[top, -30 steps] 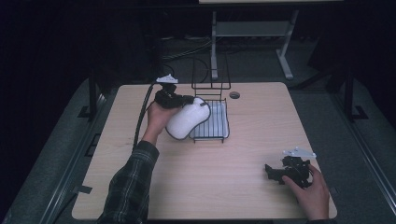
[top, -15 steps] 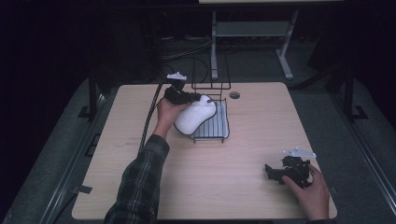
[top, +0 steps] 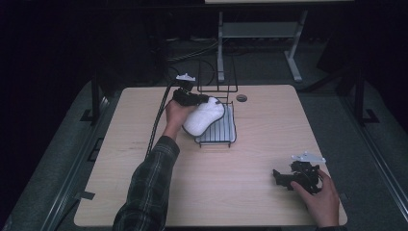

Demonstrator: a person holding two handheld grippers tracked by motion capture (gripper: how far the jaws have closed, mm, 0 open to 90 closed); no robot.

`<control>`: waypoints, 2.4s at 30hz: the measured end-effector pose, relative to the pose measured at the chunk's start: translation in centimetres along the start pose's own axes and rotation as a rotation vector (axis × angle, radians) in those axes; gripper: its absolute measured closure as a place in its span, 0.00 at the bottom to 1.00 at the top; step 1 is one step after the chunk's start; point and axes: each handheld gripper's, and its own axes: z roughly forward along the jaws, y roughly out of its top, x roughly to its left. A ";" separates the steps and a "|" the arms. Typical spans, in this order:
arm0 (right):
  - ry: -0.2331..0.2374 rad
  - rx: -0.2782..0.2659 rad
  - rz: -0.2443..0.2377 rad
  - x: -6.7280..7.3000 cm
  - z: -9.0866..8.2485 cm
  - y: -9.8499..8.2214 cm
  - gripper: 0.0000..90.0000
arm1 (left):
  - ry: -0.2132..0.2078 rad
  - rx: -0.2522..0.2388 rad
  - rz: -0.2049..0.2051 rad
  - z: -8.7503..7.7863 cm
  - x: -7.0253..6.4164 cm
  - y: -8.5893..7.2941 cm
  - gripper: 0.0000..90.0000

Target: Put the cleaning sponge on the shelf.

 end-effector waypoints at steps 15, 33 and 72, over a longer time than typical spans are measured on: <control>0.001 0.000 0.002 0.0 0.0 0.0 0.00 | 0.032 0.048 0.019 0.7 0.1 0.0 0.86; 0.001 0.001 0.000 0.0 0.0 0.0 0.00 | 0.045 0.044 0.023 -0.7 -0.1 -0.6 0.72; 0.001 0.000 0.000 0.0 0.0 0.0 0.00 | -0.063 0.129 0.077 -1.3 -4.8 -7.6 1.00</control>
